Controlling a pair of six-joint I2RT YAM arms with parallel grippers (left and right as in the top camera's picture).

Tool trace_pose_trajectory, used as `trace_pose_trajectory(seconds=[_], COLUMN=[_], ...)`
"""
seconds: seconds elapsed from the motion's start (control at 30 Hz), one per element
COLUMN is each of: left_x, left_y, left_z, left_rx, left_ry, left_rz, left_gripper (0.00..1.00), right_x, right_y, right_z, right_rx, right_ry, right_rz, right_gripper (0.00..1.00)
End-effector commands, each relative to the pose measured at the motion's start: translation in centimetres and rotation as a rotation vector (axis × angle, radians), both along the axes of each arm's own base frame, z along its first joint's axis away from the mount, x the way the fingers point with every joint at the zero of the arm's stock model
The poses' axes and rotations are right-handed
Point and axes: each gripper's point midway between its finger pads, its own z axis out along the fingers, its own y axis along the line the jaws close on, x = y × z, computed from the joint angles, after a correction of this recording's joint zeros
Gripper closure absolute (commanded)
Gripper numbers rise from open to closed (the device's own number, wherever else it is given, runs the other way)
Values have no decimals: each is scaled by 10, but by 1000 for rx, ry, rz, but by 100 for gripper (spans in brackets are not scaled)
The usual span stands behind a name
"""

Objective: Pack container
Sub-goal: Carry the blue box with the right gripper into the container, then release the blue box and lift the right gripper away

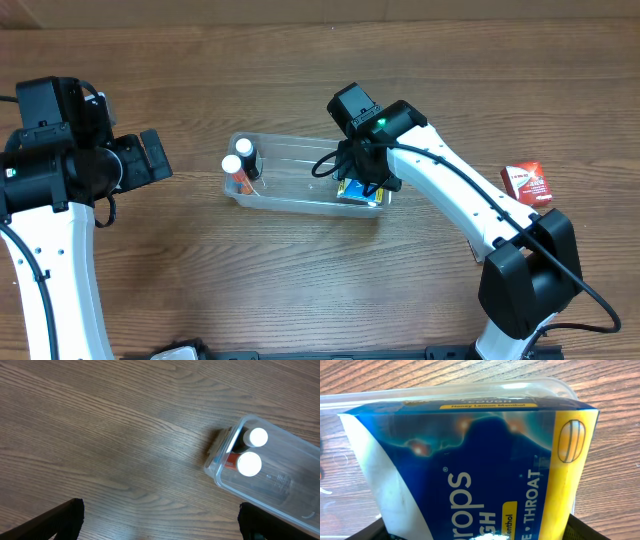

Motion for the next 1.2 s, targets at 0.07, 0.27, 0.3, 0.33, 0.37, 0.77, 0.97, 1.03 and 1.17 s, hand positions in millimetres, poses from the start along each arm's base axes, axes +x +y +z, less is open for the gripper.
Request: trace_pose_trajectory(seconds=[0.07, 0.27, 0.3, 0.33, 0.37, 0.77, 0.97, 1.03, 1.17], left_x=[0, 0, 0, 0, 0, 0, 0, 0, 0], left_y=[-1, -1, -1, -1, -1, -1, -1, -1, -1], left_z=[-1, -1, -1, -1, -1, -1, -1, -1, -1], left_rx=[-9, -9, -9, -9, -9, -9, -9, -9, -9], left_ry=[2, 2, 2, 2, 2, 2, 2, 2, 2], left_rz=[-1, -1, -1, -1, -1, -1, -1, -1, -1], left_gripper=[0, 0, 0, 0, 0, 0, 0, 0, 0], right_x=[-11, -15, -14, -13, -12, -11, 0, 5, 12], right_y=[-10, -13, -12, -12, -11, -11, -11, -8, -12], right_z=[-20, -41, -41, -41, -41, -40, -23, -5, 61], right_rx=[-35, -42, -38, -35, -34, -37, -55, -48, -58], right_ry=[32, 38, 31, 28, 26, 19, -22, -42, -140], right_rz=[-10, -6, -6, -6, -6, 0, 22, 40, 39], right_gripper=[41, 40, 40, 40, 40, 4, 6, 7, 4])
